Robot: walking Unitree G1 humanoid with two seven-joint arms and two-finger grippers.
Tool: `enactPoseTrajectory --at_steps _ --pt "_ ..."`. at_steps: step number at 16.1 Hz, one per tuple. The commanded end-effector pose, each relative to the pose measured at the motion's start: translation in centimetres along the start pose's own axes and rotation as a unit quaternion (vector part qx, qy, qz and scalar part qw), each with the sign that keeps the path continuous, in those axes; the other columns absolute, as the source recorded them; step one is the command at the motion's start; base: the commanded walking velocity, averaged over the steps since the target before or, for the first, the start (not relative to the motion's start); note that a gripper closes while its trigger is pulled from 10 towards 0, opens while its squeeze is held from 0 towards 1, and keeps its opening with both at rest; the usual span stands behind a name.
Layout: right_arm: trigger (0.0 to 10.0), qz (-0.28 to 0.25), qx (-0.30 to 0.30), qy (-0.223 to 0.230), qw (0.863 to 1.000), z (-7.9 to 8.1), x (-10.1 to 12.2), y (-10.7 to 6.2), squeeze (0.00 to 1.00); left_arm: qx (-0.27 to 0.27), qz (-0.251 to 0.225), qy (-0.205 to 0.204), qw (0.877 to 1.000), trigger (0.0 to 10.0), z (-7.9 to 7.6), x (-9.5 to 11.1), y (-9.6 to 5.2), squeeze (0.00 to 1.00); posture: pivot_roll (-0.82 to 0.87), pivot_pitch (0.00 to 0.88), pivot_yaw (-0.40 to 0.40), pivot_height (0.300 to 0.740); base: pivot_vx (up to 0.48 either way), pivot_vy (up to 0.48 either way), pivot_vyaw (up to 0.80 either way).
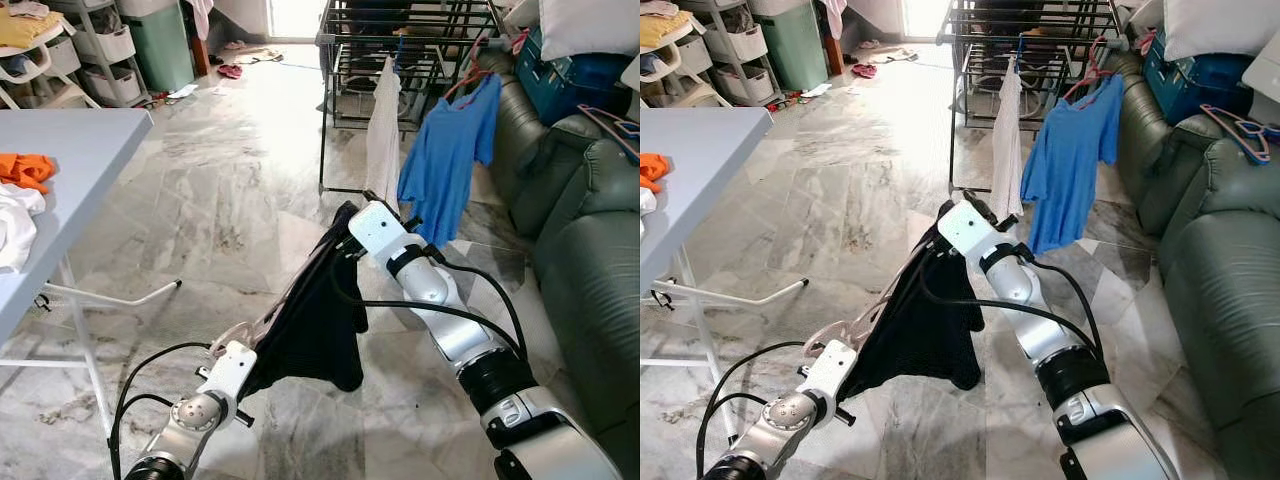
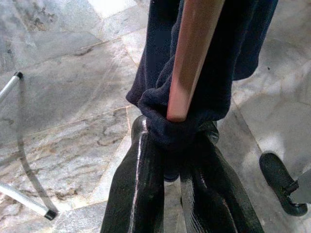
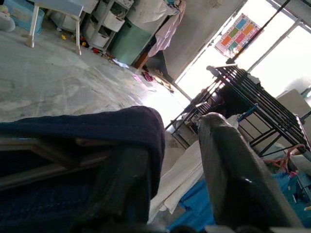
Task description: Hang hanger
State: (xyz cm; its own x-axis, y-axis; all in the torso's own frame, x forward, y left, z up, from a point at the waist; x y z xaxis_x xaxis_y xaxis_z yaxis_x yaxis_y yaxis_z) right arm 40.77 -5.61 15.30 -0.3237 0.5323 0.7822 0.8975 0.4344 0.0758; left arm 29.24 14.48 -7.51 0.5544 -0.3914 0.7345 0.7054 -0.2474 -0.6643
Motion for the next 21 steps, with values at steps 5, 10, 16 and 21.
enactPoseTrajectory --at_steps 5,10,16,21 --pt "10.0 0.105 0.167 0.059 0.978 6.2 -4.4 -1.7 1.00 0.029 -0.081 -0.004 0.996 10.0 0.9 4.5 0.3 0.00 -0.19 0.000 0.000 0.740 0.000 0.000 0.00" --pt "10.0 0.130 0.244 0.088 0.957 8.5 -5.8 -3.8 1.00 0.035 -0.084 0.000 0.996 10.0 1.2 5.0 0.4 0.00 -0.19 0.000 0.129 0.740 0.000 0.000 0.00" --pt "10.0 0.130 0.244 0.088 0.957 8.5 -5.8 -3.8 1.00 0.035 -0.084 0.000 0.996 10.0 1.2 5.0 0.4 0.00 -0.19 0.000 0.129 0.740 0.000 0.000 0.00" --pt "10.0 0.130 0.244 0.088 0.957 8.5 -5.8 -3.8 1.00 0.035 -0.084 0.000 0.996 10.0 1.2 5.0 0.4 0.00 -0.19 0.000 0.129 0.740 0.000 0.000 0.00"
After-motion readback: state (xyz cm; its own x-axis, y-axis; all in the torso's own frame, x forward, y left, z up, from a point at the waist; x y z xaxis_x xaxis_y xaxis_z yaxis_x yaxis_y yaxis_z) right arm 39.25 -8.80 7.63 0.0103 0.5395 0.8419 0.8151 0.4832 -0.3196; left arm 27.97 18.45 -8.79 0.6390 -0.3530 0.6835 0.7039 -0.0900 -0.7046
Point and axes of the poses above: a point about 5 cm out from each wrist's last joint towards the gripper, its own y axis pointing out of the wrist towards the gripper, its own x axis along the axis of the wrist's last joint, z = x × y, the point moved 6 cm from there along y, pointing out of the wrist towards the gripper, and after that the axes turned 1 degree about -y, right-handed, at the moved point
